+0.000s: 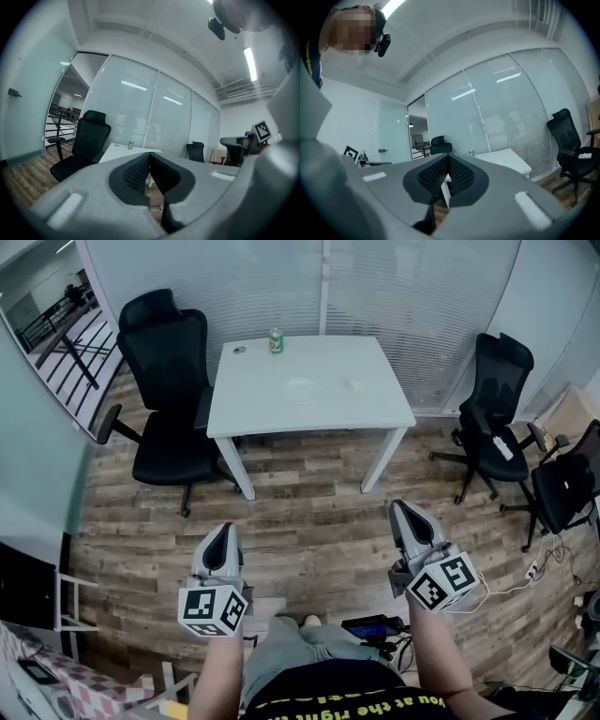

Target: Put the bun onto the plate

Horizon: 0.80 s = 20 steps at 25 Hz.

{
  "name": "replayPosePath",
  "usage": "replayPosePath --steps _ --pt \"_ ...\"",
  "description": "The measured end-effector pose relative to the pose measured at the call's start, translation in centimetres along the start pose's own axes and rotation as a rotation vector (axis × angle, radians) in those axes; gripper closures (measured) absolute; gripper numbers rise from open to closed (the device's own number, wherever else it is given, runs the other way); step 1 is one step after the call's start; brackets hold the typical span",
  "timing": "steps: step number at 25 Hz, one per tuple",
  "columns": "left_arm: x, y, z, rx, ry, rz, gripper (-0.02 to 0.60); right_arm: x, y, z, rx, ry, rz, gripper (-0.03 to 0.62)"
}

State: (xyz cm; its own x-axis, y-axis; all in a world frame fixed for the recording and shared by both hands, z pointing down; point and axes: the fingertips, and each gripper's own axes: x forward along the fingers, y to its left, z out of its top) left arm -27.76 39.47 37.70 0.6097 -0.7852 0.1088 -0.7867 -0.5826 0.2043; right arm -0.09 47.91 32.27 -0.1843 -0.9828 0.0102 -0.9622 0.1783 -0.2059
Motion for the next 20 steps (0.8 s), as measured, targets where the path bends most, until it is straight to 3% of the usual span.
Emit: replayPosePath --steps 12,20 --pt "3.1 -0.2 0.1 0.009 0.002 -0.007 0.581 1.8 -2.6 -0.2 0.006 0.007 -0.009 0.589" --pt "8.4 1.4 -0.3 -0.007 0.006 -0.037 0.581 5.6 -5.0 -0.4 0.001 0.014 -0.028 0.589"
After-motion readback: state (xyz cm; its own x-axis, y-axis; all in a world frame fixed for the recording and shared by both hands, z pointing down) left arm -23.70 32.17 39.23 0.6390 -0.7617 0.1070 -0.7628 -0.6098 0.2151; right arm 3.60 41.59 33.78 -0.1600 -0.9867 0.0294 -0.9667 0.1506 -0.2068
